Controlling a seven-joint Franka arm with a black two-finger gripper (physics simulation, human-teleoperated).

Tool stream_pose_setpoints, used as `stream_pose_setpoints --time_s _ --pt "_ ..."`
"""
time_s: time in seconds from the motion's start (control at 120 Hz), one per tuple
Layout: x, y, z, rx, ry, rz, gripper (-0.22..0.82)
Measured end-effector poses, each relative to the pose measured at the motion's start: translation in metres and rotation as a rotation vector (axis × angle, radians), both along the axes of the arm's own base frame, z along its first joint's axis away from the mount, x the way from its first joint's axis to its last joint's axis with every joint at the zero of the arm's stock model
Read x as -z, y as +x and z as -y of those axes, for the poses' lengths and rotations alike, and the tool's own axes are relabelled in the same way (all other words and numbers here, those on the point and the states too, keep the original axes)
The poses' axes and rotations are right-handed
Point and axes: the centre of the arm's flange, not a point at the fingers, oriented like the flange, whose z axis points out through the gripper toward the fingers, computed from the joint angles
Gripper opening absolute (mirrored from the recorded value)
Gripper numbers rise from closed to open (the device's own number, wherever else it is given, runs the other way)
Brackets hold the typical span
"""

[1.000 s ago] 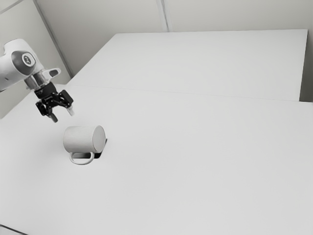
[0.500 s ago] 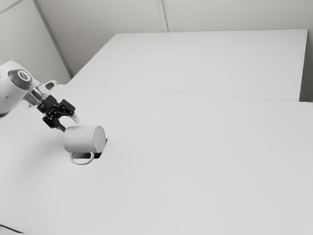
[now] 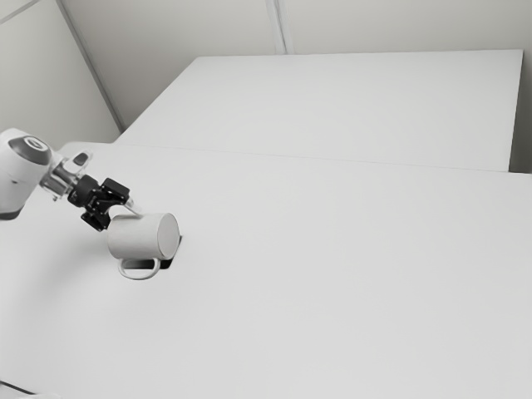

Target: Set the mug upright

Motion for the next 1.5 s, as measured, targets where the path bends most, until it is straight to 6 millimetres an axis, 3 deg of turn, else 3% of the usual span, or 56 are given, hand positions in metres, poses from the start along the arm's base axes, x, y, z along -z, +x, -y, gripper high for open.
stream_pose_setpoints --time_s 0.258,0.575,0.742,0.867,1.05,1.317,1.5 --pt "0.002 -0.008 -0.002 -0.031 -0.131 0.073 0.57" --pt "0.003 -0.011 0.005 -0.004 -0.194 0.133 0.07" --pt "-0.002 -0.004 0.017 0.032 -0.191 0.163 -0.05" --pt "-0.014 -0.001 0.027 0.060 -0.179 0.190 -0.10" --pt "-0.055 0.000 0.048 0.114 -0.136 0.248 -0.16" --pt "-0.116 0.016 0.134 0.385 0.082 0.224 -0.18" --pt "-0.139 0.020 0.196 0.555 0.304 0.154 -0.18"
